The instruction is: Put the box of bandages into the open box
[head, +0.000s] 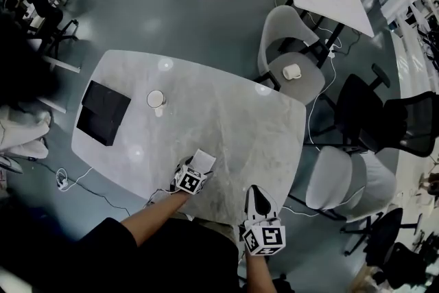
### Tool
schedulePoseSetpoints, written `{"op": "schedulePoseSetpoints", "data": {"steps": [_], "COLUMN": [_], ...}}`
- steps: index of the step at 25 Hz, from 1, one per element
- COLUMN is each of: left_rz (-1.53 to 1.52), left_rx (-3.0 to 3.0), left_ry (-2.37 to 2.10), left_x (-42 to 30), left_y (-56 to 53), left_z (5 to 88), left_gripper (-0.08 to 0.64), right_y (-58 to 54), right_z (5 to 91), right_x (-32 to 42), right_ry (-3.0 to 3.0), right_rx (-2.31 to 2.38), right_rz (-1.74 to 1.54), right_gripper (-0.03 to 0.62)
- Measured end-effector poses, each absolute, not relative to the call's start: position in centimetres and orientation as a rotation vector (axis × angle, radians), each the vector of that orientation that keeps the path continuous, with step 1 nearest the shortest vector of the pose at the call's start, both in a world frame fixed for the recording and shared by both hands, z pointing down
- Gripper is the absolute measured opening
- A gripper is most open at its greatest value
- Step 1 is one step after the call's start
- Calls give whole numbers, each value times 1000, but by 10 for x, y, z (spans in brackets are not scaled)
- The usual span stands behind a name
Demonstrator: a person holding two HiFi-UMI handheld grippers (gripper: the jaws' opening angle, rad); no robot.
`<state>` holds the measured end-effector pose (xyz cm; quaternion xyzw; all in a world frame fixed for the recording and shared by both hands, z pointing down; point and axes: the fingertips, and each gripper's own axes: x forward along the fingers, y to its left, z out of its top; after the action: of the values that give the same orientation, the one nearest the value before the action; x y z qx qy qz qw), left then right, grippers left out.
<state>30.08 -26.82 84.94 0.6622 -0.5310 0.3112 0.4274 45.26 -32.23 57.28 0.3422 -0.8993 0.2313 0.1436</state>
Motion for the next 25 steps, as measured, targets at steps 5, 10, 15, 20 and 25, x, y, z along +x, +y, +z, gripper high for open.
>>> {"op": "schedulePoseSetpoints", "data": {"steps": [5,10,15,20,25], "left_rz": [830,822,826,776,697], "left_rx": [1553,1558,1620,1683,1683], "left_ry": [-1363,-1377,-1364,-1399,-1465], "left_x": [298,297,290,278,246], "left_y": [-262,-261,-255,-240,-217], "left_z": [872,871,861,835,808], "left_gripper": [449,445,413,411,411], "right_y": [-330,-322,-307,-295,-277], "right_z": [575,575,580,578,565], "right_x": [467,468,449,422,381], "right_ry": [-2572,-2566,-2588,-2617,-2653], "right_rx": [1026,1036,945,864,787], "right_rz": [655,674,665,644,647], "right_gripper": [14,13,14,14,13]}}
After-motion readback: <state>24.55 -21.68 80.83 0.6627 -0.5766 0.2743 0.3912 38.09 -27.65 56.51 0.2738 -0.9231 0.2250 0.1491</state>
